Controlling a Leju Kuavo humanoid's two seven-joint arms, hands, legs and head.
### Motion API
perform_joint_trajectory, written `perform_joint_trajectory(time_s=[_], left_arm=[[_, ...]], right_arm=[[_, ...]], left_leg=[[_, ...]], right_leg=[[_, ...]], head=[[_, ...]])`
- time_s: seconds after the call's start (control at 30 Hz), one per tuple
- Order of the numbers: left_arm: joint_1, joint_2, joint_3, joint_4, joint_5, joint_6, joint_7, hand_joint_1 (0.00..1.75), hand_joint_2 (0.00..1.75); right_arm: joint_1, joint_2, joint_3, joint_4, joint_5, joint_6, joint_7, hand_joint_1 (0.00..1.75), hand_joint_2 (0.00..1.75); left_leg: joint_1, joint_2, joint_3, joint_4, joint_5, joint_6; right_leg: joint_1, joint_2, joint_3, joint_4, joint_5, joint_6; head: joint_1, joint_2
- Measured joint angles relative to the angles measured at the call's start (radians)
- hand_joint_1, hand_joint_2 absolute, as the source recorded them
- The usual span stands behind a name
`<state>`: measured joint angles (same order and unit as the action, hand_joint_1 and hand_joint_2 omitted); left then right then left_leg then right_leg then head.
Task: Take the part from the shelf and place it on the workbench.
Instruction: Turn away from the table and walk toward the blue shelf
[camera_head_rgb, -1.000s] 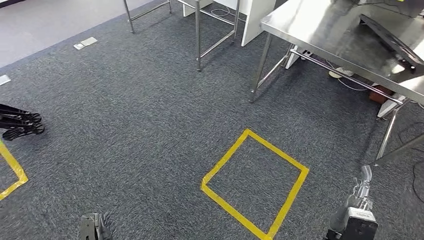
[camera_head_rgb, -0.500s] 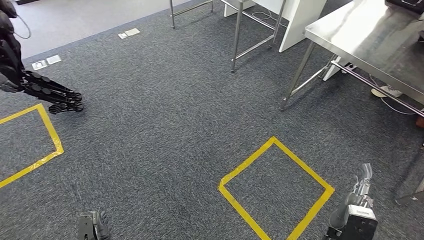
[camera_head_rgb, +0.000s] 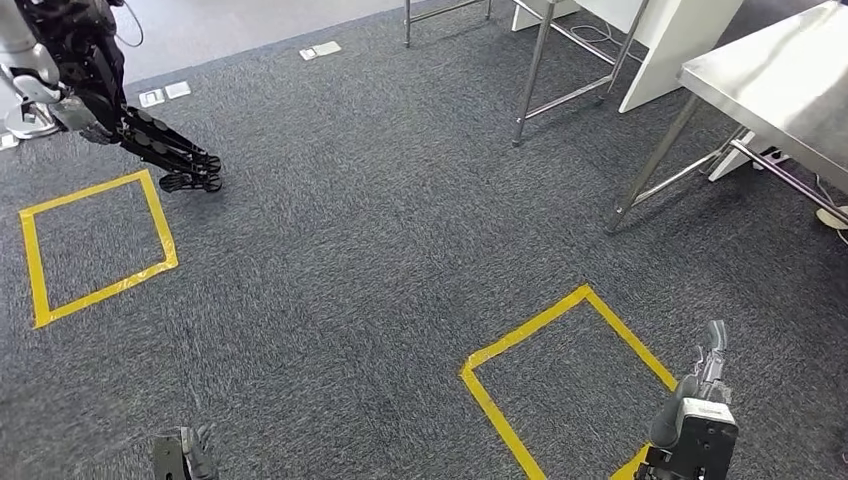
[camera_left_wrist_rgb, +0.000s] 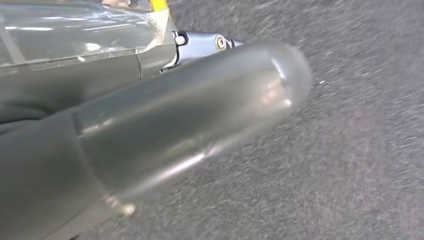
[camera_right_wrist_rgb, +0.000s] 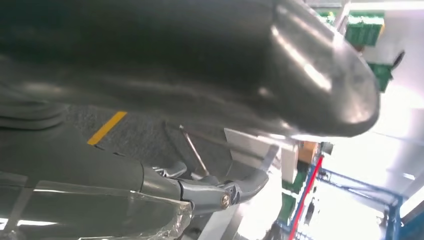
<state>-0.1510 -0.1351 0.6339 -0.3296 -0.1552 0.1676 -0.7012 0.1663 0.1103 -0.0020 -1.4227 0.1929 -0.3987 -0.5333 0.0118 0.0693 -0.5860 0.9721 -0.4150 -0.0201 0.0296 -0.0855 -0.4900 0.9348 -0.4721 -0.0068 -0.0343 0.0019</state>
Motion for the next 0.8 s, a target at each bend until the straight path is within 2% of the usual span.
perform_joint_trajectory(time_s=[0.07,0.1,0.13,0.17,0.23,0.27,0.3,0.33,0.37,0.4,0.43,0.47,0.5,0.57,0.6,0.63,0.7,0.73,0.77,0.8], left_arm=[[0.004,0.000,-0.001,0.000,0.005,0.002,0.000,0.00,0.00],[0.005,0.000,-0.001,0.000,0.009,0.005,0.000,0.00,0.00],[0.005,0.001,-0.001,0.000,0.014,0.007,0.000,0.00,0.00],[0.006,0.001,-0.001,0.000,0.019,0.010,0.000,0.00,0.00],[0.009,0.002,-0.001,0.000,0.029,0.015,0.000,0.00,0.00],[0.012,0.002,-0.001,0.000,0.032,0.020,0.000,0.00,0.00],[0.015,0.003,-0.001,0.000,0.034,0.028,0.000,0.00,0.00],[0.016,0.004,-0.002,0.002,0.033,0.039,0.004,0.00,0.00],[0.017,0.005,-0.004,0.005,0.031,0.049,0.011,0.00,0.00],[0.016,0.007,-0.007,0.011,0.029,0.057,0.019,0.00,0.00],[0.014,0.008,-0.010,0.019,0.027,0.062,0.033,0.00,0.00],[0.013,0.009,-0.013,0.027,0.026,0.064,0.051,0.00,0.00],[0.016,0.010,-0.015,0.036,0.026,0.062,0.071,0.00,0.00],[0.030,0.011,-0.016,0.051,0.027,0.056,0.105,0.00,0.00],[0.039,0.012,-0.016,0.057,0.028,0.053,0.113,0.00,0.00],[0.045,0.013,-0.016,0.062,0.029,0.052,0.115,0.00,0.00],[0.048,0.015,-0.017,0.069,0.030,0.050,0.117,0.00,0.00],[0.048,0.016,-0.017,0.072,0.030,0.050,0.118,0.00,0.00],[0.050,0.017,-0.017,0.074,0.030,0.050,0.119,0.00,0.00],[0.052,0.019,-0.017,0.077,0.030,0.051,0.122,0.00,0.00]], right_arm=[[-0.004,0.002,-0.003,0.005,0.003,0.001,0.000,0.00,0.00],[-0.007,0.002,-0.005,0.008,0.007,0.001,-0.001,0.00,0.00],[-0.011,0.002,-0.006,0.012,0.011,0.002,-0.002,0.00,0.00],[-0.016,0.003,-0.009,0.019,0.016,0.001,-0.004,0.00,0.00],[-0.026,0.002,-0.013,0.047,0.029,-0.005,-0.007,0.00,0.00],[-0.033,0.002,-0.015,0.068,0.035,-0.015,-0.008,0.00,0.00],[-0.045,0.002,-0.018,0.094,0.039,-0.027,-0.006,0.00,0.00],[-0.066,-0.001,-0.026,0.140,0.035,-0.035,0.001,0.00,0.00],[-0.100,-0.005,-0.041,0.210,0.018,-0.033,0.005,0.00,0.00],[-0.140,-0.012,-0.061,0.303,-0.006,-0.026,0.004,0.00,0.00],[-0.177,-0.021,-0.084,0.407,-0.027,-0.016,0.003,0.00,0.00],[-0.208,-0.030,-0.104,0.503,-0.038,-0.008,0.005,0.00,0.00],[-0.228,-0.037,-0.119,0.590,-0.037,-0.006,0.015,0.00,0.00],[-0.251,-0.046,-0.138,0.728,-0.025,-0.001,0.044,0.00,0.00],[-0.261,-0.047,-0.144,0.785,-0.022,0.002,0.050,0.00,0.00],[-0.269,-0.048,-0.150,0.833,-0.020,0.002,0.051,0.00,0.00],[-0.280,-0.048,-0.158,0.911,-0.019,0.002,0.051,0.00,0.00],[-0.283,-0.049,-0.162,0.943,-0.018,0.002,0.051,0.00,0.00],[-0.287,-0.050,-0.166,0.968,-0.018,0.002,0.052,0.00,0.00],[-0.291,-0.051,-0.168,0.988,-0.017,0.002,0.058,0.00,0.00]], left_leg=[[0.003,-0.025,-0.005,0.001,0.001,0.005],[0.004,-0.037,-0.005,0.001,0.002,0.008],[0.006,-0.048,-0.006,0.000,0.004,0.013],[0.007,-0.059,-0.007,-0.002,0.006,0.018],[0.008,-0.082,-0.012,-0.004,0.011,0.026],[0.009,-0.092,-0.014,-0.004,0.012,0.029],[0.009,-0.102,-0.015,-0.004,0.014,0.030],[0.009,-0.113,-0.014,-0.005,0.015,0.031],[0.011,-0.122,-0.013,-0.007,0.017,0.032],[0.014,-0.132,-0.012,-0.010,0.021,0.031],[0.016,-0.142,-0.013,-0.013,0.025,0.028],[0.019,-0.153,-0.016,-0.015,0.030,0.024],[0.022,-0.165,-0.019,-0.019,0.036,0.017],[0.027,-0.185,-0.025,-0.028,0.045,0.002],[0.025,-0.175,-0.029,-0.024,0.039,-0.003],[0.021,-0.153,-0.041,0.001,0.019,-0.005],[0.013,-0.100,-0.095,0.120,-0.052,-0.005],[0.012,-0.088,-0.128,0.197,-0.087,-0.006],[0.012,-0.084,-0.152,0.254,-0.107,-0.007],[0.012,-0.080,-0.158,0.275,-0.107,-0.009]], right_leg=[[-0.003,0.000,-0.004,0.013,-0.011,0.005],[-0.006,0.015,-0.012,0.033,-0.025,0.007],[-0.011,0.034,-0.029,0.074,-0.048,0.008],[-0.016,0.056,-0.058,0.138,-0.078,0.009],[-0.022,0.075,-0.126,0.288,-0.133,0.011],[-0.025,0.077,-0.149,0.333,-0.144,0.015],[-0.027,0.079,-0.153,0.339,-0.139,0.022],[-0.029,0.082,-0.137,0.301,-0.118,0.029],[-0.029,0.094,-0.104,0.227,-0.083,0.036],[-0.030,0.120,-0.067,0.141,-0.046,0.040],[-0.029,0.145,-0.034,0.066,-0.016,0.040],[-0.028,0.166,-0.013,0.019,0.003,0.039],[-0.026,0.177,-0.004,0.001,0.009,0.036],[-0.027,0.160,0.003,-0.011,0.016,0.034],[-0.030,0.147,0.007,-0.020,0.020,0.031],[-0.033,0.133,0.011,-0.030,0.024,0.026],[-0.032,0.100,0.014,-0.039,0.026,0.018],[-0.030,0.084,0.013,-0.040,0.025,0.016],[-0.028,0.069,0.012,-0.040,0.025,0.016],[-0.028,0.057,0.012,-0.040,0.024,0.015]], head=[[0.001,0.000],[0.001,0.000],[0.002,0.000],[0.003,0.000],[0.004,0.000],[0.004,0.000],[0.004,0.000],[0.003,0.000],[0.004,0.000],[0.004,0.000],[0.004,0.000],[0.006,0.000],[0.007,0.000],[0.009,0.000],[0.008,0.000],[0.005,0.000],[0.001,0.000],[-0.001,0.000],[-0.001,0.000],[-0.001,0.000]])
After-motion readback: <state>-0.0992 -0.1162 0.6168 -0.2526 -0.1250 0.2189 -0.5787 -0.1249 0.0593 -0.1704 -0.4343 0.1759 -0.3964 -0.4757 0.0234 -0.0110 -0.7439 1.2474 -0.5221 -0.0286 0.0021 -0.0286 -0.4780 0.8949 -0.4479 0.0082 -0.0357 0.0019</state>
